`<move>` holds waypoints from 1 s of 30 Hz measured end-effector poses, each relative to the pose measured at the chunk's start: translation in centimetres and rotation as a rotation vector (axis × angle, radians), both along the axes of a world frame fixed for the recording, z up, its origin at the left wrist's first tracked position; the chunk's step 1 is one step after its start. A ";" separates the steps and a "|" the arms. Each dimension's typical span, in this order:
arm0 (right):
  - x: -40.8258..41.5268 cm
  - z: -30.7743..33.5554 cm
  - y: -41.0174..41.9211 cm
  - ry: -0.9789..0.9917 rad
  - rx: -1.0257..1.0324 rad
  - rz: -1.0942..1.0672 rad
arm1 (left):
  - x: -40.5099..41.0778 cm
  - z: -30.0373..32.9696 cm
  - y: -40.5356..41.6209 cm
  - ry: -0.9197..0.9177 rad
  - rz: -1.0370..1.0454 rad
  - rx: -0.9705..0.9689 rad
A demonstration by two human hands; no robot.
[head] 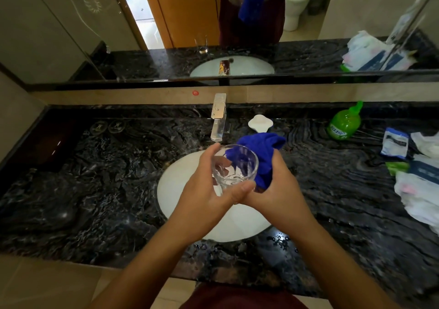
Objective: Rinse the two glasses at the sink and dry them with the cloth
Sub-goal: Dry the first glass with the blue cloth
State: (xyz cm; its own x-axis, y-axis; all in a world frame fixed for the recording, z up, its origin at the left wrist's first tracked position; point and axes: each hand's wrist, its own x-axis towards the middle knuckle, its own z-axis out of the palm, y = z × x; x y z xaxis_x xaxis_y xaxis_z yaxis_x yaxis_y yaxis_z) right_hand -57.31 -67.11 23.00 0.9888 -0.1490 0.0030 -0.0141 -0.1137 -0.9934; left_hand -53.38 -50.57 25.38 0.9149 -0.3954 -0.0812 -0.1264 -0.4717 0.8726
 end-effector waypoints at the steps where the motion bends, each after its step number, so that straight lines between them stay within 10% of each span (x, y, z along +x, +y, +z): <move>1: 0.0 0.0 0.3 -0.002 0.048 0.016 | 0.1 0.0 0.1 0.003 0.010 -0.019; 13: 1.5 0.3 4.0 0.012 0.548 0.145 | 1.1 0.2 5.6 -0.032 0.182 -0.175; 21: 6.0 -0.5 9.7 0.133 0.339 -0.010 | 2.9 -2.0 16.7 0.019 0.431 -0.294; 30: 12.4 -4.5 20.6 0.248 0.195 0.086 | 5.2 -6.7 34.8 -0.109 0.622 0.038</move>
